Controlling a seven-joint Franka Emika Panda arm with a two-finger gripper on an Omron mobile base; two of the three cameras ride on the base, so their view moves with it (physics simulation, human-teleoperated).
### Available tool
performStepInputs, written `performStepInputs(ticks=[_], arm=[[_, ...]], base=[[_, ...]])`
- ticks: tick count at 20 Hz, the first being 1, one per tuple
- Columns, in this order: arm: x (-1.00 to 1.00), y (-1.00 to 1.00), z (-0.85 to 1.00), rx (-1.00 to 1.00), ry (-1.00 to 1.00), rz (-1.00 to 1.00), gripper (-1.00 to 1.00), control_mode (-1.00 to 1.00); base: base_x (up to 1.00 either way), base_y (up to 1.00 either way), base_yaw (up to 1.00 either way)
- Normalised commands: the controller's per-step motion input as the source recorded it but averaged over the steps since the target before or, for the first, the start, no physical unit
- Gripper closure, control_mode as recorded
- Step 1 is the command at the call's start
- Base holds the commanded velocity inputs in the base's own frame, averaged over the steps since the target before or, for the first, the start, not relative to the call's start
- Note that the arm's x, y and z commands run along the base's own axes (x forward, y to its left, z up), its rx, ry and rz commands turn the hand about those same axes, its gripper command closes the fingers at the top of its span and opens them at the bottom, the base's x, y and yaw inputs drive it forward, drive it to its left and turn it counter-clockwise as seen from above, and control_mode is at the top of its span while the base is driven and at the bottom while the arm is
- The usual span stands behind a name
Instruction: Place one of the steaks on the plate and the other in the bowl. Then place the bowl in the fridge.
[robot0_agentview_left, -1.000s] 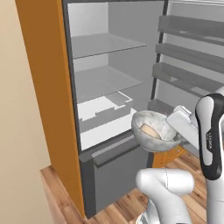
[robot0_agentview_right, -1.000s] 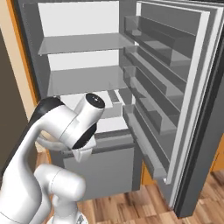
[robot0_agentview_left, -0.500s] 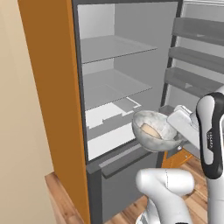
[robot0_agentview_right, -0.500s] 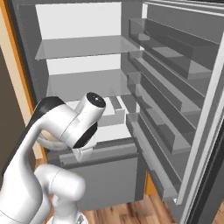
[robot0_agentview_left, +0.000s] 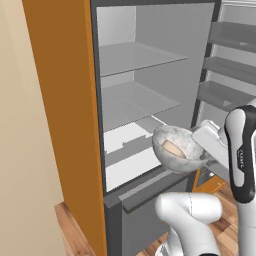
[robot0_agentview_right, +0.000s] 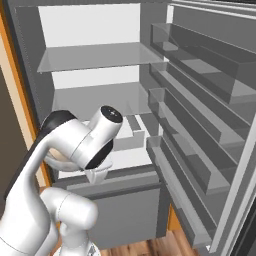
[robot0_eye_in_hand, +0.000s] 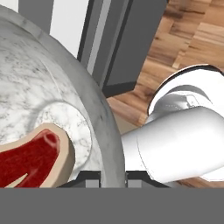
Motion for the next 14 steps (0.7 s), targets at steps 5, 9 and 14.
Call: performStepInputs(ticks=[5,9,14], arm=[[0.0,-0.02,0.38,0.0,-0.04,-0.12,1.0,-1.0],[0.44,0.0,0.34,-0.03,-0.05,-0.31,1.0,-1.0],[0.72,0.06,0.51,-0.06,-0.02,-0.31,1.0,-1.0]], base=[[0.0,0.0,0.0],[0.0,0.0,0.0],[0.0,0.0,0.0]])
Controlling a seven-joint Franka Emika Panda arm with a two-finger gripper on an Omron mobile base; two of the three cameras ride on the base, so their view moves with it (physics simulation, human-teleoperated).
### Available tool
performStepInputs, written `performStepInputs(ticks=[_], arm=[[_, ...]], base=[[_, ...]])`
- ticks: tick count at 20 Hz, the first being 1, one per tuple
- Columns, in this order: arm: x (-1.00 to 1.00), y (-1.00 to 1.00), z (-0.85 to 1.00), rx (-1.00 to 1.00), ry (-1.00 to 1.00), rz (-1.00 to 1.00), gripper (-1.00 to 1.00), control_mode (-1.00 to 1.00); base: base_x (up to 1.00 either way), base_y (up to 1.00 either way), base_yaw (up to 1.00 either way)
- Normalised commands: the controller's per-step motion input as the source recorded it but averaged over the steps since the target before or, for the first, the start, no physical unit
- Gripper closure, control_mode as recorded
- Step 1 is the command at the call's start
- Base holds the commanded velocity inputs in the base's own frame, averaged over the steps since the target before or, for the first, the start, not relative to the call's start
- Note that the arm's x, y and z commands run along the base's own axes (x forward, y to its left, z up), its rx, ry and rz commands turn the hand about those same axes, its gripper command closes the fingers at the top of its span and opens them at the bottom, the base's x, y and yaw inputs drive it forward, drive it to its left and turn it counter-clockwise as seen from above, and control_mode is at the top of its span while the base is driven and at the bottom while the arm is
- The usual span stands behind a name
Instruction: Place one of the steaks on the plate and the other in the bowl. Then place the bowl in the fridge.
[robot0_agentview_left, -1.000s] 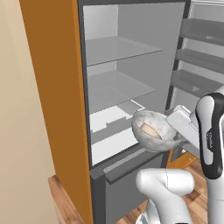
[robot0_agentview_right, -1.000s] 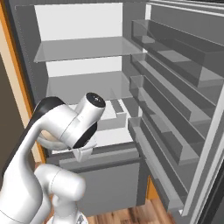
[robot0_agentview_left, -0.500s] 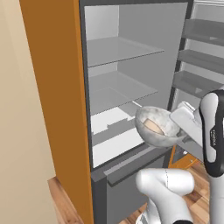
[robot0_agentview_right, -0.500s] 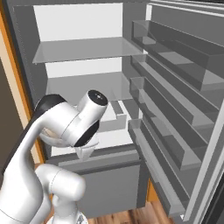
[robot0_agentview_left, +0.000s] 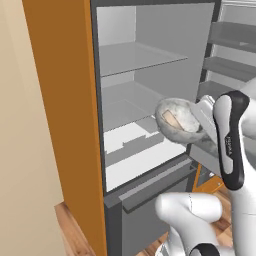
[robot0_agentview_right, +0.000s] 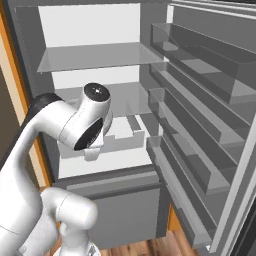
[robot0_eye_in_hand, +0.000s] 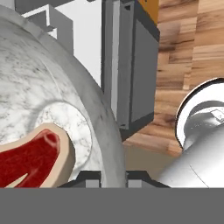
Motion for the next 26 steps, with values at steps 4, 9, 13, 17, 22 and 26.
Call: performStepInputs(ticks=[4,9,13,17,22,26], arm=[[1.0,0.13,0.29,-0.03,-0.01,-0.19,1.0,-1.0],[0.99,0.38,0.19,-0.01,0.03,-0.02,1.0,-1.0],[0.71,0.19,-0.06,0.01,-0.04,0.01,1.0,-1.0],[0.63,0.02,-0.09,0.0,-0.08,0.03,1.0,-1.0],[0.48,0.05,-0.22,0.0,-0.1,0.02,1.0,-1.0],[0.46,0.15,-0.21,0.0,0.0,0.02,1.0,-1.0]], base=[[0.0,0.0,0.0],[0.0,0.0,0.0],[0.0,0.0,0.0],[0.0,0.0,0.0],[0.0,0.0,0.0],[0.0,0.0,0.0]])
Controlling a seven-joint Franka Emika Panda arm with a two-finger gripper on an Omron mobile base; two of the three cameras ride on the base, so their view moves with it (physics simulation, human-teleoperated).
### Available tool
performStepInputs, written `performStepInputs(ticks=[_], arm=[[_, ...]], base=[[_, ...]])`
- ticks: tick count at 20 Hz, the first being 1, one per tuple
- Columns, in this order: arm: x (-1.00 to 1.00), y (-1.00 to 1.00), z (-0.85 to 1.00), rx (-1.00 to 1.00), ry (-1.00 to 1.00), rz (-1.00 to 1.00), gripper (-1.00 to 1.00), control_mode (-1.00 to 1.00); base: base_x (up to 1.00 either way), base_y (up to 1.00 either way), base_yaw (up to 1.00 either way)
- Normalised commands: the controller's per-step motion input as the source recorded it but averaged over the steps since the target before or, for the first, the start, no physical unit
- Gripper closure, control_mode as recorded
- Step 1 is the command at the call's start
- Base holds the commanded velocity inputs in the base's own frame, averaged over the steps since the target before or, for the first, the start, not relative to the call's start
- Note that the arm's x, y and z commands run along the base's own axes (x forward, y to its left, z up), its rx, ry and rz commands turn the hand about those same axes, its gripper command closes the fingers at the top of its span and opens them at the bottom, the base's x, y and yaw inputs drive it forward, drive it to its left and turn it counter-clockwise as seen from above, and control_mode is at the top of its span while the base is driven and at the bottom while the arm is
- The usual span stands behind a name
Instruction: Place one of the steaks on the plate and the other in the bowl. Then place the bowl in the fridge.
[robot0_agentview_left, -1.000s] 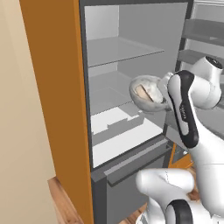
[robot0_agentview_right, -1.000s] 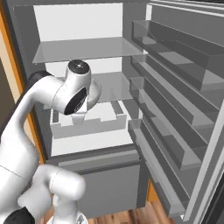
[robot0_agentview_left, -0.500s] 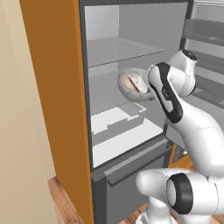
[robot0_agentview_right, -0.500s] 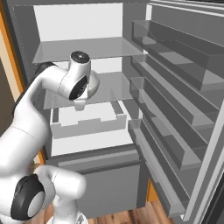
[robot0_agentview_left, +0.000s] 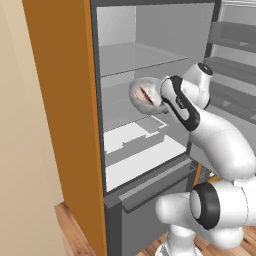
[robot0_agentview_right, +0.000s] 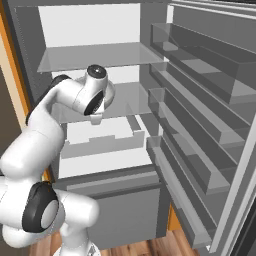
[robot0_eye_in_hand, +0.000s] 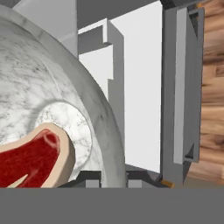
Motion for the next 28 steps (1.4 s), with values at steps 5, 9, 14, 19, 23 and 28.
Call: performStepInputs(ticks=[5,9,14,19,23,28], arm=[[0.53,0.18,-0.12,-0.02,0.14,0.0,1.0,-1.0],[0.62,0.08,-0.14,-0.04,0.18,0.0,1.0,-1.0],[0.5,0.0,-0.25,-0.01,0.02,0.0,1.0,-1.0],[0.39,0.0,-0.48,0.0,0.0,0.02,1.0,-1.0],[0.39,0.03,-0.16,0.0,-0.01,0.02,1.0,-1.0],[0.42,0.0,-0.06,0.0,-0.02,0.01,1.0,-1.0]], base=[[0.0,0.0,0.0],[0.0,0.0,0.0],[0.0,0.0,0.0],[0.0,0.0,0.0],[0.0,0.0,0.0],[0.0,0.0,0.0]])
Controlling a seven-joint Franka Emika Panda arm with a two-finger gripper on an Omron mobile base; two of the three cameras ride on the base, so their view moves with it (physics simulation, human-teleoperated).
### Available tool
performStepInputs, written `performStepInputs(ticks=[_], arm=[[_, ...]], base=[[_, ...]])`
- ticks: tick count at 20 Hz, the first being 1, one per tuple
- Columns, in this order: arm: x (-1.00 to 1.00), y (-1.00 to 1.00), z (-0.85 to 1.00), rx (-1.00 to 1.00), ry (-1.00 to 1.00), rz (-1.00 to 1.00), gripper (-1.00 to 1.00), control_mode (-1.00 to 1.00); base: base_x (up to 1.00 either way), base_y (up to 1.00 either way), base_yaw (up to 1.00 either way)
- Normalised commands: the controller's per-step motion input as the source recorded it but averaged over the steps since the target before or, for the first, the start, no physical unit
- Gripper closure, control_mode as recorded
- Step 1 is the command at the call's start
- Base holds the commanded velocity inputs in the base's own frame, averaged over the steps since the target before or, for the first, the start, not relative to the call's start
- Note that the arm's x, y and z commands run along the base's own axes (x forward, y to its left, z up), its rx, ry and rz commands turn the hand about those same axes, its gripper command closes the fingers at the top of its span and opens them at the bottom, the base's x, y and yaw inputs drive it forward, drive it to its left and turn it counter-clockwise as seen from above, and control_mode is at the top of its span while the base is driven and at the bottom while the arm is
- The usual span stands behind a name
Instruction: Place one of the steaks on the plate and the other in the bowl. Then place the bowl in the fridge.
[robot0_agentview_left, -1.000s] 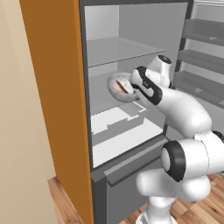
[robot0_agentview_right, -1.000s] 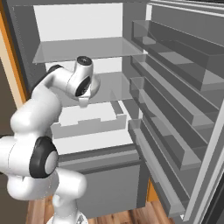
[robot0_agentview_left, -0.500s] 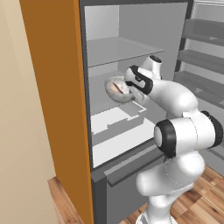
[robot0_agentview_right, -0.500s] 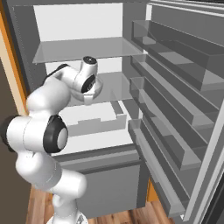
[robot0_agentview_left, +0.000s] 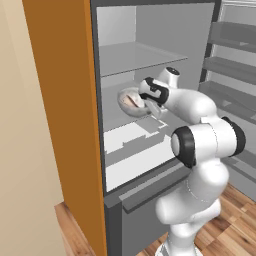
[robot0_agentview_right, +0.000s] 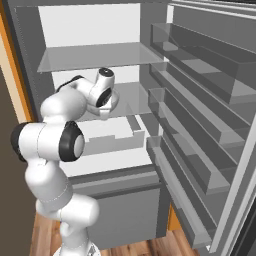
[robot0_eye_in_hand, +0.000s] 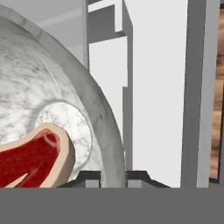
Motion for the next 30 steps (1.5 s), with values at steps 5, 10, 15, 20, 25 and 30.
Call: performStepInputs(ticks=[5,10,15,20,25,30], arm=[[0.33,0.04,-0.05,0.0,-0.02,0.0,1.0,-1.0],[0.29,0.17,0.0,0.0,0.0,0.0,1.0,-1.0],[0.28,0.18,-0.04,0.0,0.0,0.0,-1.0,-1.0],[0.13,0.02,-0.03,0.0,-0.04,0.0,-1.0,-1.0],[0.05,0.0,0.0,0.0,-0.11,0.0,-1.0,-1.0],[-0.06,-0.08,0.0,0.0,-0.17,0.0,-1.0,-1.0]], base=[[0.0,0.0,0.0],[0.0,0.0,0.0],[0.0,0.0,0.0],[0.0,0.0,0.0],[0.0,0.0,0.0],[0.0,0.0,0.0]])
